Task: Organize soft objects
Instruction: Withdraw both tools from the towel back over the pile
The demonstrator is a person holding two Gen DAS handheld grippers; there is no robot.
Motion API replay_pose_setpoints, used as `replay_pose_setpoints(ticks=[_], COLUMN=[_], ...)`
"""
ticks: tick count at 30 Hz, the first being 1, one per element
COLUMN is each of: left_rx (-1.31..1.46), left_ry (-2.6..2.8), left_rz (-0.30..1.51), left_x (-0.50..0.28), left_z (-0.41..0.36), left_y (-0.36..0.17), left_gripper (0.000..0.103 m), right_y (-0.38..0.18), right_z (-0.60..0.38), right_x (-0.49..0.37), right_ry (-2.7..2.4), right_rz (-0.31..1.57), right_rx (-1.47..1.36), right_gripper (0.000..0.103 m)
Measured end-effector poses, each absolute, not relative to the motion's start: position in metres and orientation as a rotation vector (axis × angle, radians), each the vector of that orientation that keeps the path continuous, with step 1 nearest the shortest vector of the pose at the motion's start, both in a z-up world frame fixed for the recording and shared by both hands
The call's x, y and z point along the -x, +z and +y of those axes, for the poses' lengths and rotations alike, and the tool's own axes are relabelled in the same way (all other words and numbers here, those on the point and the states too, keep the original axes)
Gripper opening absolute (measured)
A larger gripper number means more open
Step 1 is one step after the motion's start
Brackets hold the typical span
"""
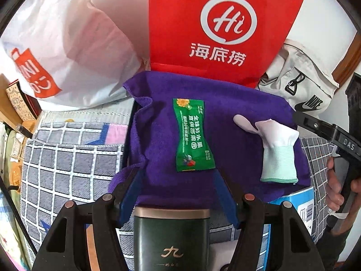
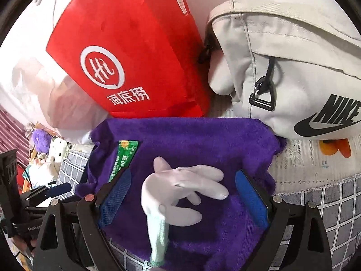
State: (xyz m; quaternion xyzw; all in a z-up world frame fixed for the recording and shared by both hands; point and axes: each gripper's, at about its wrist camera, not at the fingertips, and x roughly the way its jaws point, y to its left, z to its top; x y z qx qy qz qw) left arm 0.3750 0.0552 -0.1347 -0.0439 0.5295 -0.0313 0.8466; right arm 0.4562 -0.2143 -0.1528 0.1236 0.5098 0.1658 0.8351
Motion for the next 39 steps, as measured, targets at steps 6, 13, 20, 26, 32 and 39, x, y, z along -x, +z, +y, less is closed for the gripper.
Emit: replay_pose_setpoints(ticks=[6, 13, 20, 26, 32, 39], left_rx=[0.088, 0.113, 0.164, 0.163, 0.123, 0.087], left_ry=[-0.043, -0.06, -0.07, -0.049, -0.055, -0.064], left_rz=[1.046, 1.022, 1.039, 1.027, 1.0, 1.002], left_x=[-0.346, -0.296, -0.237, -0.188, -0.155, -0.128], left_z=[0.064, 0.072, 0.081, 0.081, 0.072, 0.066], left_y=[-0.114, -0.097, -0.104, -0.113, -0.113, -0.136], left_gripper=[0.063, 0.063, 0.063, 0.063, 0.063, 0.063], right_y=[-0.134, -0.114, -0.091, -0.079, -0.08, -0.095], right_z=[-0.207, -0.195, -0.182, -0.177, -0.179, -0.188], right_x=[-0.428, -0.367, -0.289, -0.23, -0.186, -0.149], right_ry=[0.334, 0.377, 0.436, 0.453, 0.443, 0.42], right_rz=[1.063, 1.07, 1.02, 0.97, 0.957, 0.965], right_rx=[-0.186, -0.17, -0.131, -0.099, -0.078, -0.091], right_gripper=[0.089, 0.087, 0.087, 0.087, 0.087, 0.087])
